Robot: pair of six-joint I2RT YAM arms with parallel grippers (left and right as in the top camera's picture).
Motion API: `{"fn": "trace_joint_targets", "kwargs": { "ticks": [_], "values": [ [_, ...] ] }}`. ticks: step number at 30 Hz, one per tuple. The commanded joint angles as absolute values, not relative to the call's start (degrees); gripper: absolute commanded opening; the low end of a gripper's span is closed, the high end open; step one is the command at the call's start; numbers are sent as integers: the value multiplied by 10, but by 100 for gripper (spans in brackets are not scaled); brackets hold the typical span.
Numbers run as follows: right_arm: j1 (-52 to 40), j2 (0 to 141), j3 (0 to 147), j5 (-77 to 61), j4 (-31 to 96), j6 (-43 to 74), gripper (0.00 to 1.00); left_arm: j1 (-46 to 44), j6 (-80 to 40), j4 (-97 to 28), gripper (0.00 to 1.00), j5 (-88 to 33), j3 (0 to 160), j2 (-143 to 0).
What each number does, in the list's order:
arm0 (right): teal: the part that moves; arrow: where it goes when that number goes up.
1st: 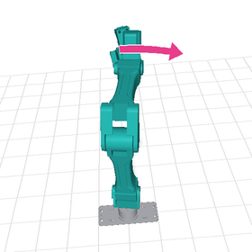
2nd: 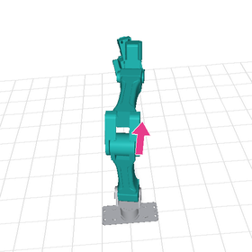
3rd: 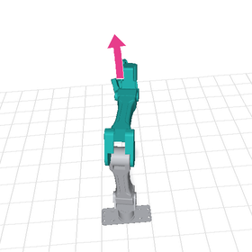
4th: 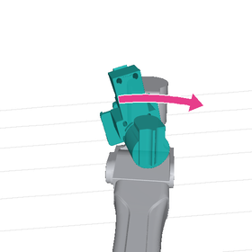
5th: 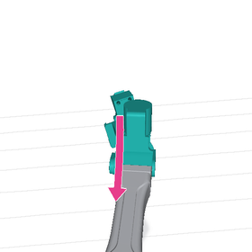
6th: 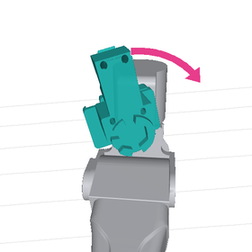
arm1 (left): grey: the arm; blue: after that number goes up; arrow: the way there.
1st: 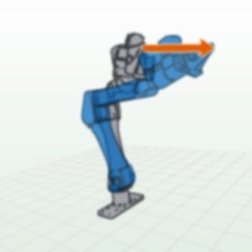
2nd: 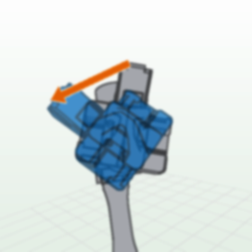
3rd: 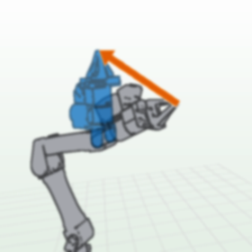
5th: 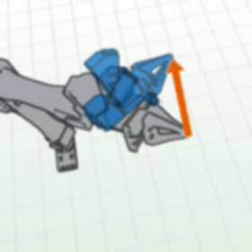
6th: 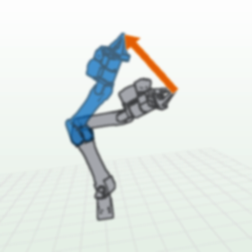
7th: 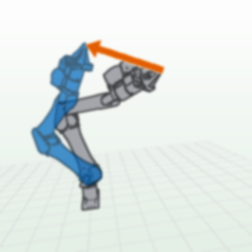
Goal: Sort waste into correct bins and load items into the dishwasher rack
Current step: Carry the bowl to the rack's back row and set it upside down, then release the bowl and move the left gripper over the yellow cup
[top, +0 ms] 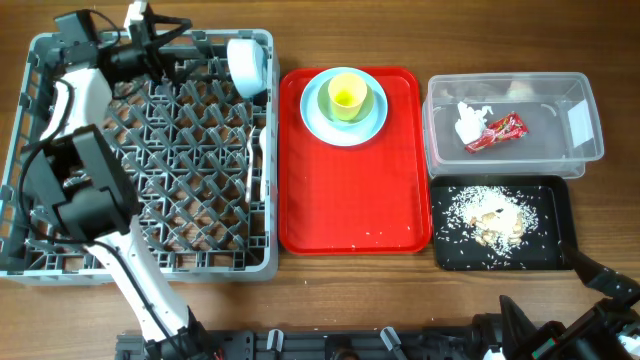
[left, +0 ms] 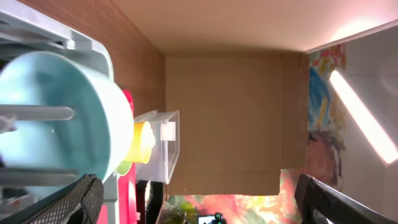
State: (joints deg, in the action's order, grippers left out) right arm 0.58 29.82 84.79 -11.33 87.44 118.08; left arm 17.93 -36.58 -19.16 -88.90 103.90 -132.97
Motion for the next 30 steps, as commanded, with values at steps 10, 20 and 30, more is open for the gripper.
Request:
{"fn": "trace_joint_targets", "kwargs": {
  "ticks": [10, 20, 30],
  "values": [
    [5, 297, 847, -102, 874, 1187, 100, 140, -221, -420, 99, -488, 1042, -1125],
    [5, 297, 847, -102, 875, 1187, 100, -142, -195, -376, 5, -58, 1042, -1049],
    [5, 297, 847, -102, 875, 1187, 100, -164, -201, -356, 4, 40, 1042, -1206]
  ]
}}
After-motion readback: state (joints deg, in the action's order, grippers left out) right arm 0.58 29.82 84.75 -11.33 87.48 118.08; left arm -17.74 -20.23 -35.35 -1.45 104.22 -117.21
